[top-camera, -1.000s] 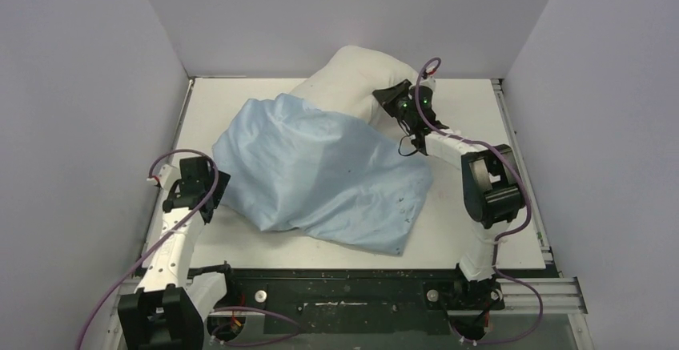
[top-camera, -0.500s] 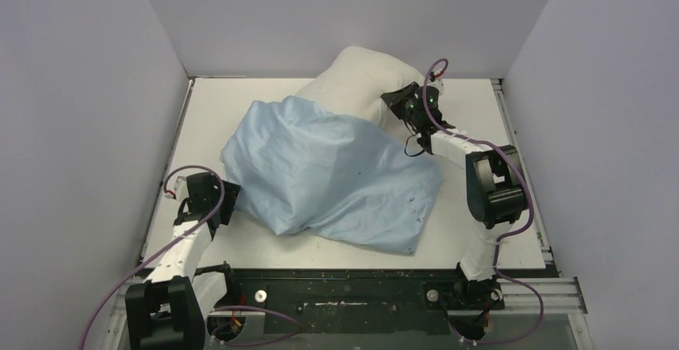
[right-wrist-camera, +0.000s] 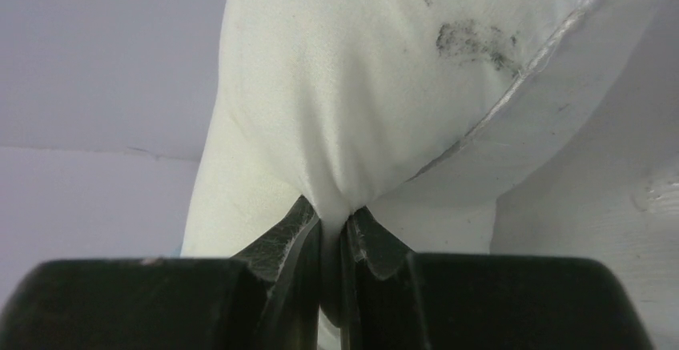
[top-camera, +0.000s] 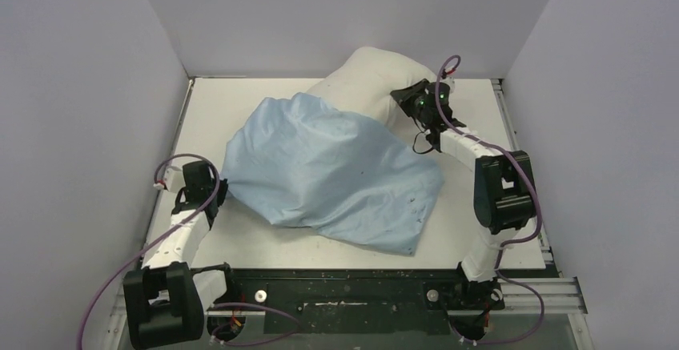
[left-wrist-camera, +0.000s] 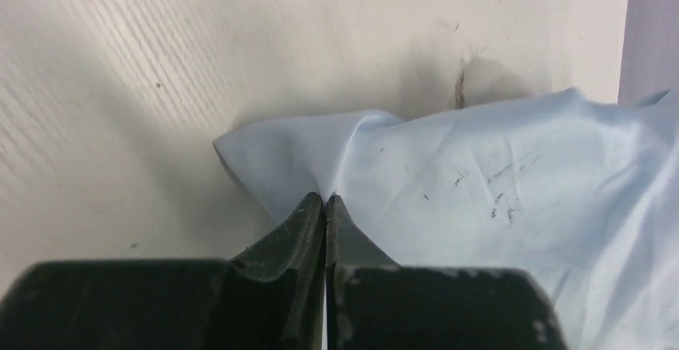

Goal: Put the pillow into the pillowcase

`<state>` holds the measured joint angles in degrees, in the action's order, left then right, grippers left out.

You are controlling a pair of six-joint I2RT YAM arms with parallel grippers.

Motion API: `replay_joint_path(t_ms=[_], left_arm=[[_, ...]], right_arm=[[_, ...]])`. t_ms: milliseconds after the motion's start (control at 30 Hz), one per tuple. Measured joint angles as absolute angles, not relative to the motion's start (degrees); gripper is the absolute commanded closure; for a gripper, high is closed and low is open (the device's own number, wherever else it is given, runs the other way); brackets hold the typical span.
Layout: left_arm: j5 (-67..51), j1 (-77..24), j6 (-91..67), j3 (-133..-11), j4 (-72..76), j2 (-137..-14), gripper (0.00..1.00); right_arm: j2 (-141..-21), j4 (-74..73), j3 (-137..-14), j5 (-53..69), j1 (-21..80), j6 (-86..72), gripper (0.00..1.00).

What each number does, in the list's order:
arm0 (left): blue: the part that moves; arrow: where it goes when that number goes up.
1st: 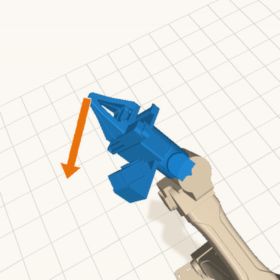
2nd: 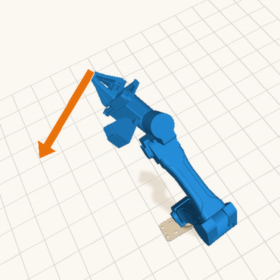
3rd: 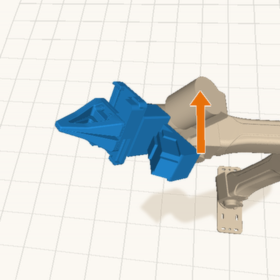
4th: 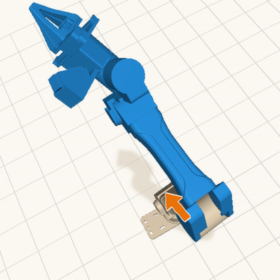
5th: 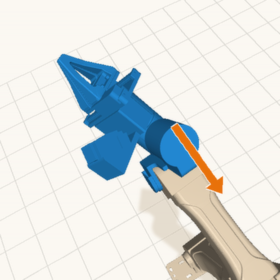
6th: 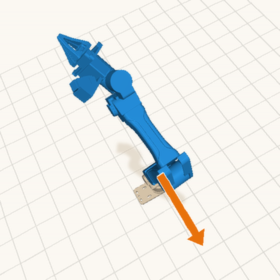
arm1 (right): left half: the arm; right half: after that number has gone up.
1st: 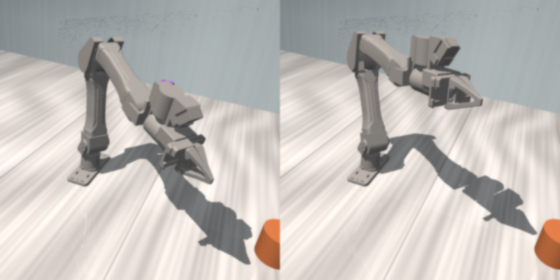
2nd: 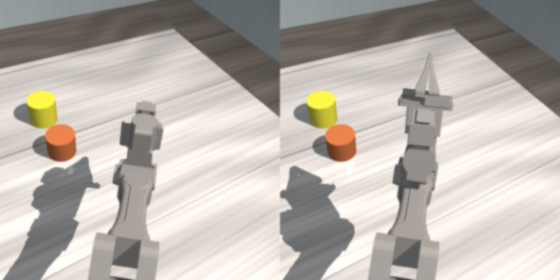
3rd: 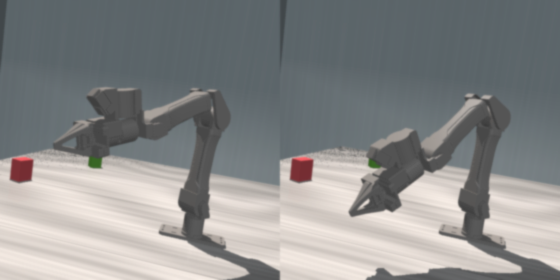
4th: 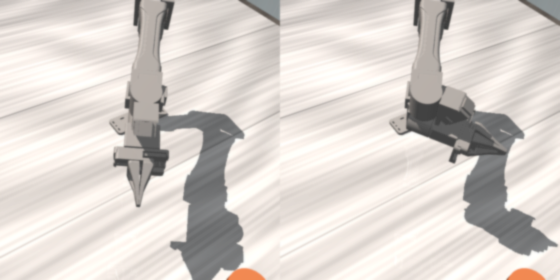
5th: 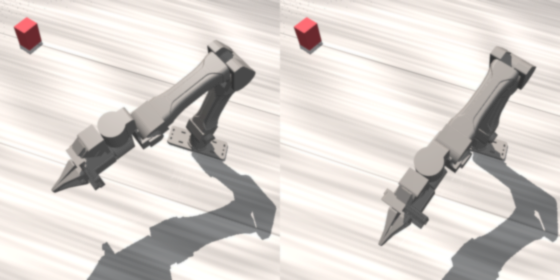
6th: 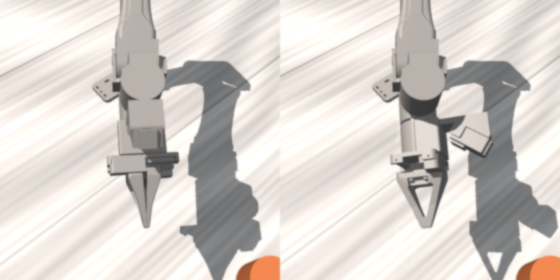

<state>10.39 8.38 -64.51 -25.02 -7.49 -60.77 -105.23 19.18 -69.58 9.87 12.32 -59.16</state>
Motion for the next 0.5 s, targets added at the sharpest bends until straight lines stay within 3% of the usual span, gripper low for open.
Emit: replay_joint_path(t_ms=[500], left_arm=[[29.3,9.2,-51.4,-47.0,-16.0,-69.9,1.00]], right_arm=[[-99.5,8.9,-72.1,10.0,-0.5,-56.4,1.00]])
